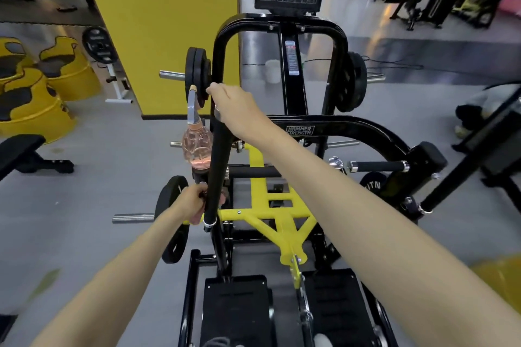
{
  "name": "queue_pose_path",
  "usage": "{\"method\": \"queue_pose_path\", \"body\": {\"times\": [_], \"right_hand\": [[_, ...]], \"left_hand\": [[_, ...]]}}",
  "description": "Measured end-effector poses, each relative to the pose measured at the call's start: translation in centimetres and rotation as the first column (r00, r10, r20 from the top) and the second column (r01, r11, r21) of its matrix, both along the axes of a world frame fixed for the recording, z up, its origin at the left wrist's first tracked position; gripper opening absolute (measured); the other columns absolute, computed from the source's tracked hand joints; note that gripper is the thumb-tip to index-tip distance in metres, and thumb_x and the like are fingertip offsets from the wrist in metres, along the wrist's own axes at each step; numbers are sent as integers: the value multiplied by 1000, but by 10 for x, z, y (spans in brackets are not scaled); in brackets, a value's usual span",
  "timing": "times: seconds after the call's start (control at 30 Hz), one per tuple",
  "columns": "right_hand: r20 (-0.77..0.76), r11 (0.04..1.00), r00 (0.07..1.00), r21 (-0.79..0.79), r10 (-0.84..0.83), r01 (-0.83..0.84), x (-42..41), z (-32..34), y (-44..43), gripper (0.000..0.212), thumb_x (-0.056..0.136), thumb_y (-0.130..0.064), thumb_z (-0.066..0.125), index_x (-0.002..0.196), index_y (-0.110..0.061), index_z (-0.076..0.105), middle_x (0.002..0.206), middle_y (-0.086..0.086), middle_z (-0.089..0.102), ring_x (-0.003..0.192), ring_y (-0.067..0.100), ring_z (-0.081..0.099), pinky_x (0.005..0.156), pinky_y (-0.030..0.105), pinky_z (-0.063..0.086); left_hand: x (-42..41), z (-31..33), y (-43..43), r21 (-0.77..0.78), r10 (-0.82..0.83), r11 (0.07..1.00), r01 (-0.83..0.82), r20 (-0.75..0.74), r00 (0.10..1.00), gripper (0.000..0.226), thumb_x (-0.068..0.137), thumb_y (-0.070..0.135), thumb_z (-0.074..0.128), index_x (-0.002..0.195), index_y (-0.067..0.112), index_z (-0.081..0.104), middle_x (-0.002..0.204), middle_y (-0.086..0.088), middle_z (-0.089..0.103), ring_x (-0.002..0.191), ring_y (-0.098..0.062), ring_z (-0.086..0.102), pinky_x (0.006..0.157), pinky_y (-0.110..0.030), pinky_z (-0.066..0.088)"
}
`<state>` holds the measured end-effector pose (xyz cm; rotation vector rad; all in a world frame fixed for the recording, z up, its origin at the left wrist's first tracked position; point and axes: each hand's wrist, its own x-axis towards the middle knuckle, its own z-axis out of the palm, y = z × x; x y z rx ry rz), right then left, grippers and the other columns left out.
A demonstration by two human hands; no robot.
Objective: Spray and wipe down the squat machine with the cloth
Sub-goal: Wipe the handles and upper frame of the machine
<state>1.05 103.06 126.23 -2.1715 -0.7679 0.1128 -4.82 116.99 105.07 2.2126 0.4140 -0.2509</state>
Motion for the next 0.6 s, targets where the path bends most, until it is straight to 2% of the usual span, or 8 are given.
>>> {"method": "queue_pose_path", "body": {"times": [0.1,0.17,0.2,0.27,0.37,0.43,0.5,0.6], "right_hand": [[-13,1000,1000,18,-18,18,0,0,0,42,104,-26,26,106,2,57,87,13,50,83,29,47,72,29,31],[-25,999,999,30,-25,26,0,0,1,43,104,-26,26,101,3,57,93,25,56,91,37,52,70,29,31],[-38,999,999,38,-30,31,0,0,1,43,104,-26,26,101,3,58,98,27,58,94,37,54,69,28,30],[-45,999,998,39,-34,36,0,0,2,43,104,-27,27,102,2,58,102,26,60,96,37,54,70,31,32],[-56,999,998,34,-41,43,1,0,4,43,103,-26,28,103,3,59,103,25,61,97,38,55,77,37,39],[-82,998,995,40,-50,53,2,0,5,45,103,-26,28,105,5,60,104,25,61,98,38,55,79,38,41],[-105,998,993,40,-52,56,5,-1,5,46,103,-26,27,108,6,60,105,26,61,100,39,54,81,39,42],[-129,997,991,53,-47,55,4,0,5,46,103,-24,26,111,6,59,107,27,61,101,40,54,82,39,42]], "left_hand": [[4,-29,14,51,-10,999,14,-67,998,38,95,-2,34,93,15,68,62,-11,68,49,-24,63,47,-31,53],[7,-45,23,87,-45,995,56,-127,991,41,92,-2,36,98,22,68,73,-16,71,61,-29,68,59,-40,58],[8,-51,26,97,-47,993,63,-156,987,37,91,0,39,99,21,68,78,-15,72,66,-28,68,64,-41,58],[8,-55,25,169,-32,984,63,-185,982,22,91,7,48,98,17,66,78,-8,69,67,-23,62,62,-34,52],[4,-51,20,276,11,961,31,-150,989,6,90,22,59,94,23,62,83,-1,65,73,-20,57,64,-27,43],[7,-71,24,132,87,989,-69,-136,987,7,91,16,57,92,20,63,83,0,67,76,-21,61,68,-29,46],[16,-102,36,-60,138,987,-150,-171,976,22,92,5,49,100,11,68,85,2,72,85,-21,67,82,-35,53],[23,-102,36,-212,130,963,-165,-168,977,27,91,-4,46,95,10,69,87,-9,74,88,-28,70,90,-44,53]]}}
